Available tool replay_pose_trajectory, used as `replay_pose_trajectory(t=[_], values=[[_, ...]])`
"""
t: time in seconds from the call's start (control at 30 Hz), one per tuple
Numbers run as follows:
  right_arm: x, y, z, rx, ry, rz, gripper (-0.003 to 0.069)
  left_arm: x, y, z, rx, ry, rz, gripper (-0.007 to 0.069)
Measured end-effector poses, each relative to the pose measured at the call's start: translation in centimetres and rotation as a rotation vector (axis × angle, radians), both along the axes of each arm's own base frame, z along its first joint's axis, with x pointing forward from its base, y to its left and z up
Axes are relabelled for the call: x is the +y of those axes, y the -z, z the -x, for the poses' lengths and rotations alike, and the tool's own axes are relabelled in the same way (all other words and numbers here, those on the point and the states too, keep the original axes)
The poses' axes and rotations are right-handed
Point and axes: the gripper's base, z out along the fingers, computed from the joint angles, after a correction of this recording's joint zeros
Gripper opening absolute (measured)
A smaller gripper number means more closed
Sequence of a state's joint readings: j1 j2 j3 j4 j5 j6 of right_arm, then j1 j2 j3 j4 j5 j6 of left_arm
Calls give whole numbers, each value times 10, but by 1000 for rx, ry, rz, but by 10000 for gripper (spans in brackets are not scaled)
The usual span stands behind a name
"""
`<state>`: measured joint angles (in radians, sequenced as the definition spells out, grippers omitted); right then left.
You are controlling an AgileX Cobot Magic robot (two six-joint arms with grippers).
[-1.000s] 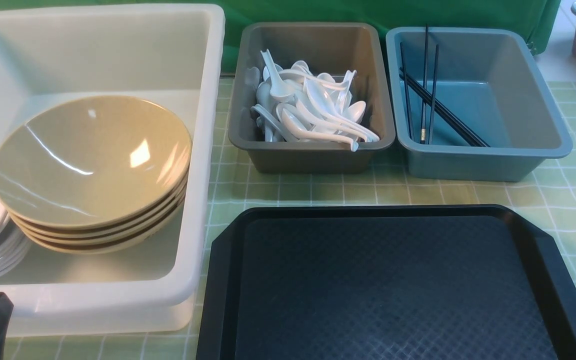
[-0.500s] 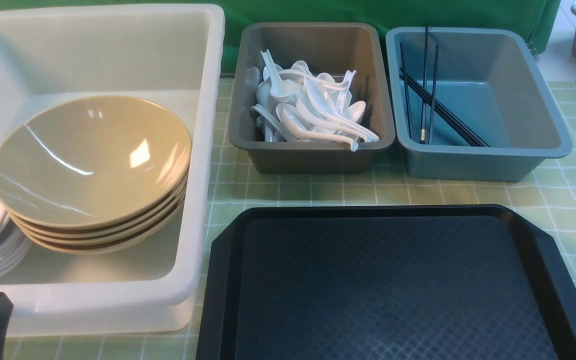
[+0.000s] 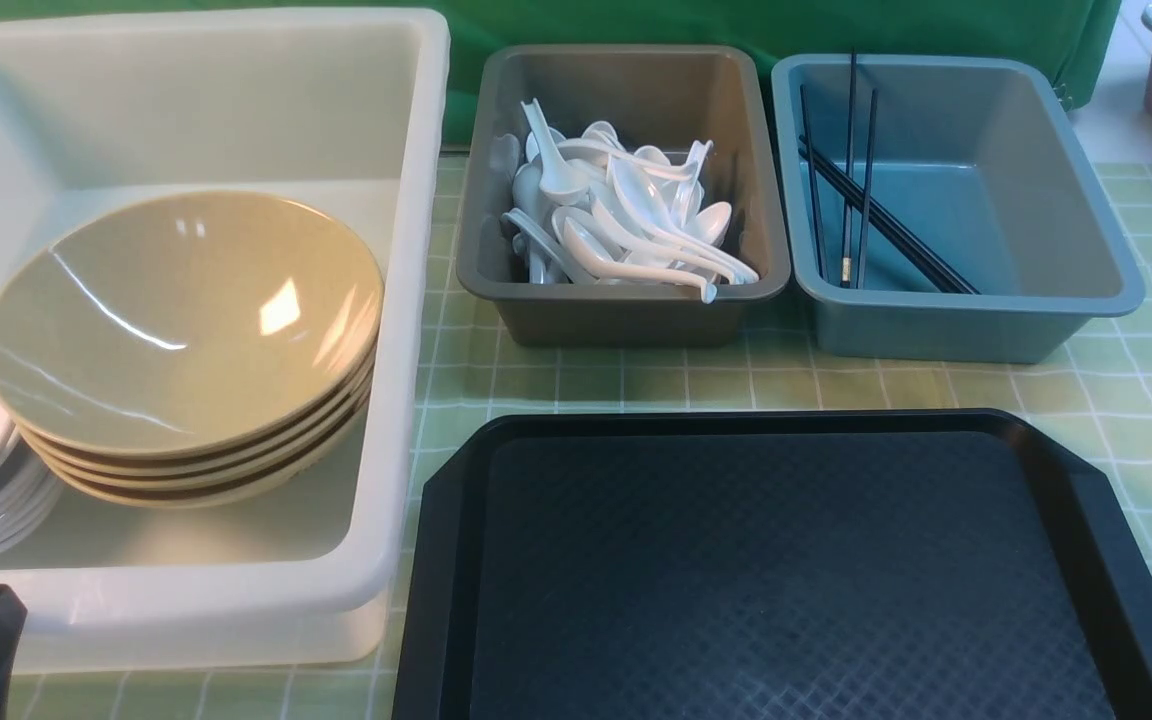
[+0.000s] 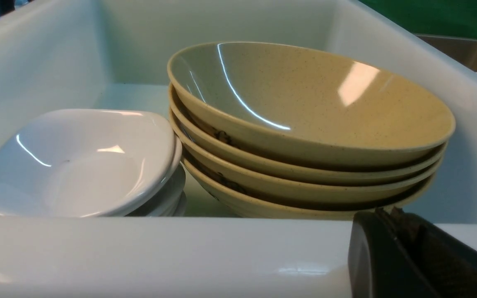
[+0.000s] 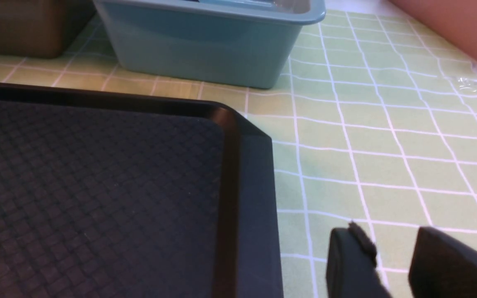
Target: On green table put chopsticks spoon bowls plates into blue grey white boxes.
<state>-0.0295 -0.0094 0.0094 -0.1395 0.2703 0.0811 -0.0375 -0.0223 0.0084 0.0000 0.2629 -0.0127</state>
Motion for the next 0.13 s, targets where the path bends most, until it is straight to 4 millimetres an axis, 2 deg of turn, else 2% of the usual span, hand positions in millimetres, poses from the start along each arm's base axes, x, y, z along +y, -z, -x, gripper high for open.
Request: replay_pose_trajectory(t=[0.13], values=[[0, 0, 0, 0, 0, 0, 236, 0, 0, 0, 0, 0, 0, -1]])
